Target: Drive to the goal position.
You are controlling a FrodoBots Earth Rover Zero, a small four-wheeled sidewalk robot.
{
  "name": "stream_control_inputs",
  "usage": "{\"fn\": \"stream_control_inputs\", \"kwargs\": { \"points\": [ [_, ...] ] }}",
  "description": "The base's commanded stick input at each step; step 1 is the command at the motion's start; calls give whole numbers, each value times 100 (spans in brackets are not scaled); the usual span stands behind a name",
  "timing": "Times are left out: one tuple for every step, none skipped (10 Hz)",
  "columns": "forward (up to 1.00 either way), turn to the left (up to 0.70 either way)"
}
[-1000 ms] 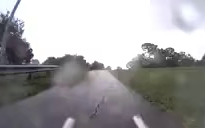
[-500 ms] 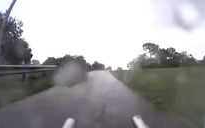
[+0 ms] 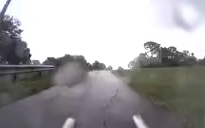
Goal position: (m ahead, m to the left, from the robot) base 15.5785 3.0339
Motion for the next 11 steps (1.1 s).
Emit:
{"fn": "stream_control_inputs", "kwargs": {
  "points": [
    [100,0],
    [100,0],
    [100,0],
    [100,0],
    [100,0],
    [100,0],
    [100,0],
    [100,0],
    [100,0],
    [100,0],
    [100,0]
  ]
}}
